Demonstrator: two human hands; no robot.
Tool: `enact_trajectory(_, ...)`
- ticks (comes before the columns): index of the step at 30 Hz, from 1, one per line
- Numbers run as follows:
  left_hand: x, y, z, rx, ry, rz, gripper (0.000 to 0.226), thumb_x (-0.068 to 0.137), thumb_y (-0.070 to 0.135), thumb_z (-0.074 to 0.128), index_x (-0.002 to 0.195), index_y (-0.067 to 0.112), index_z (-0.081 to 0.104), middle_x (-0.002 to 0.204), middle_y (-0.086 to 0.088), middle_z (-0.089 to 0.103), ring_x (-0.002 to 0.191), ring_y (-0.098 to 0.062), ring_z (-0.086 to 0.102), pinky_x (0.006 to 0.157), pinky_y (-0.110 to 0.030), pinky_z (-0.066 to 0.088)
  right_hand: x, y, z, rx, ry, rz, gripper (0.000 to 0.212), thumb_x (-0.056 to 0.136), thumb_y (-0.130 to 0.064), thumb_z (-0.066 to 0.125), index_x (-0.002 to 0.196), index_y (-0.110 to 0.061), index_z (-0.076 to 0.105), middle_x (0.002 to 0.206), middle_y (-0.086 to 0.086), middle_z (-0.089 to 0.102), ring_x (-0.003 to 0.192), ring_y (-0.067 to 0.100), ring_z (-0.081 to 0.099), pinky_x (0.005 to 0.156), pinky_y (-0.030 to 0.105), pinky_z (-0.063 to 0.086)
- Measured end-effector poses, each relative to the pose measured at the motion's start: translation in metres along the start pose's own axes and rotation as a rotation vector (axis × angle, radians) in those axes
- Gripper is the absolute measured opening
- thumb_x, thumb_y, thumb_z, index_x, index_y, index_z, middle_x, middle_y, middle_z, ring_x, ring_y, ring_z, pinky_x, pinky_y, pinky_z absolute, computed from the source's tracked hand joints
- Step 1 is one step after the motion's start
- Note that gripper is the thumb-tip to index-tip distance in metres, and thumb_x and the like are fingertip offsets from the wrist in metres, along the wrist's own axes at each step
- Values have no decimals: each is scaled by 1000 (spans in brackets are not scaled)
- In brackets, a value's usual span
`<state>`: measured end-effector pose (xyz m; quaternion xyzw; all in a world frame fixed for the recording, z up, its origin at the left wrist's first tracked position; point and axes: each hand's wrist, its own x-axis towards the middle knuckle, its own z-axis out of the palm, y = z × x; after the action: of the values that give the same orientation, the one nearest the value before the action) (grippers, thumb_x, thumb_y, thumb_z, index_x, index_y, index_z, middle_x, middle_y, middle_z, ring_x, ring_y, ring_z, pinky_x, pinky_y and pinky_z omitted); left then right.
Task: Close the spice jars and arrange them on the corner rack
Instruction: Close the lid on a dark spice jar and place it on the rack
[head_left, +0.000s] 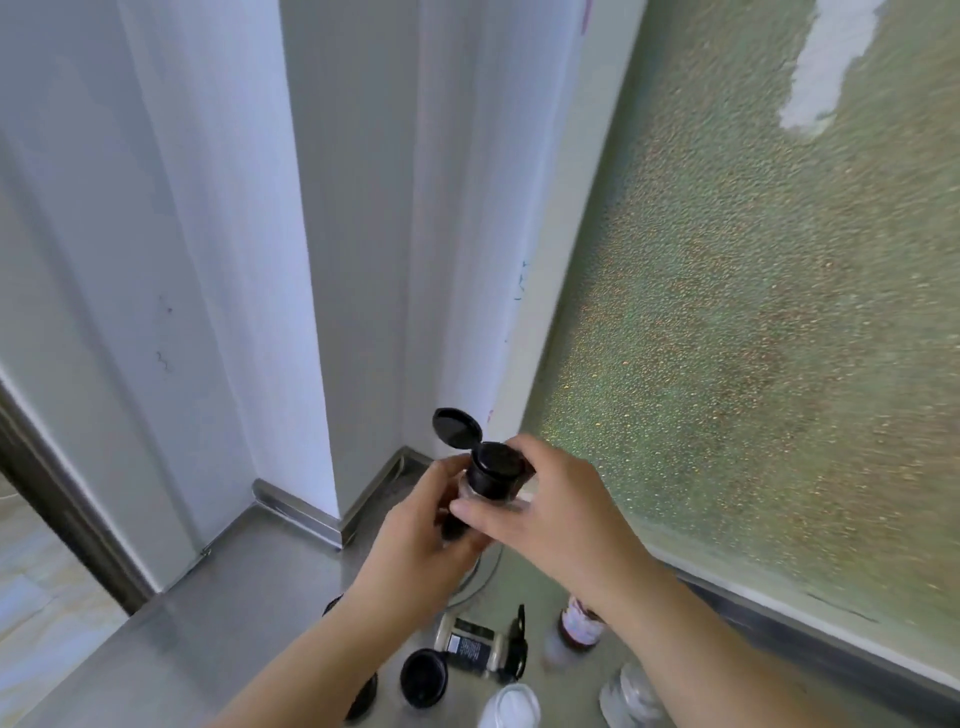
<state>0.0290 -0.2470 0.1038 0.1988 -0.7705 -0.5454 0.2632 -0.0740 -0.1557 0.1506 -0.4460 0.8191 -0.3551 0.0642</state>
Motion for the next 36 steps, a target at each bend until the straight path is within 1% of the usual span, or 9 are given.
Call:
enact_trajectory(3,-14,35,11,-186,-163,70,41,74,20,60,111,35,51,87,11,67,69,-7,59,62,-23,48,-24,6,-48,169,-182,24,69,47,-71,70,109,-46,52,112,-22,59,106,-12,50,93,15,39)
enact_trajectory(5,-22,52,21,-332,-316,89,38,79,17,61,114,25,51,89,5,64,77,-11,56,66,-21,47,-36,13,-75,417,-319,40,91,44,-73,74,125,-40,49,123,-14,59,119,0,51,102,27,38)
enact_trajectory(8,-30,73,39,-448,-475,84,39,81,19,63,119,18,52,108,-27,57,95,-24,55,81,-32,45,-52,25,-102,816,-340,24,94,45,-52,86,126,-17,54,119,4,66,113,20,60,89,27,49)
enact_trajectory(12,-38,94,63,-459,-534,69,39,81,22,62,119,20,54,114,-15,62,109,-18,60,86,-26,49,-74,35,-122,1039,-187,15,89,40,-32,92,118,-9,55,104,3,69,103,16,63,79,21,50)
enact_trajectory(17,-46,105,84,-426,-536,-8,41,80,27,61,120,17,53,111,-18,64,107,-27,61,91,-37,48,-95,43,-149,593,12,-91,40,63,-31,73,101,-34,63,105,-12,68,104,9,61,98,41,47)
enact_trajectory(20,-48,108,93,-433,-460,-75,45,77,26,61,120,16,49,106,-10,69,104,-22,64,87,-35,49,-104,43,-160,224,36,-185,32,73,-34,72,104,-40,64,108,-18,65,107,3,58,98,31,45)
enact_trajectory(23,-50,115,99,-399,-422,-71,38,80,29,61,115,14,54,105,-4,71,100,-19,66,79,-32,54,-110,42,-165,149,109,-275,32,79,-16,71,109,-29,66,108,-18,64,104,-2,58,92,14,45)
enact_trajectory(30,-55,129,111,-367,-317,47,29,82,29,58,106,13,58,102,-7,71,97,-17,66,72,-24,53,-112,42,-172,246,205,-377,31,78,-5,70,104,-22,67,99,-7,67,96,4,64,84,19,52)
enact_trajectory(36,-50,127,111,-209,-359,75,22,83,25,59,104,19,54,88,-8,65,77,-18,58,62,-22,48,-112,44,-196,34,-29,-319,38,83,-13,67,116,-28,57,120,-15,54,108,-3,53,93,21,49)
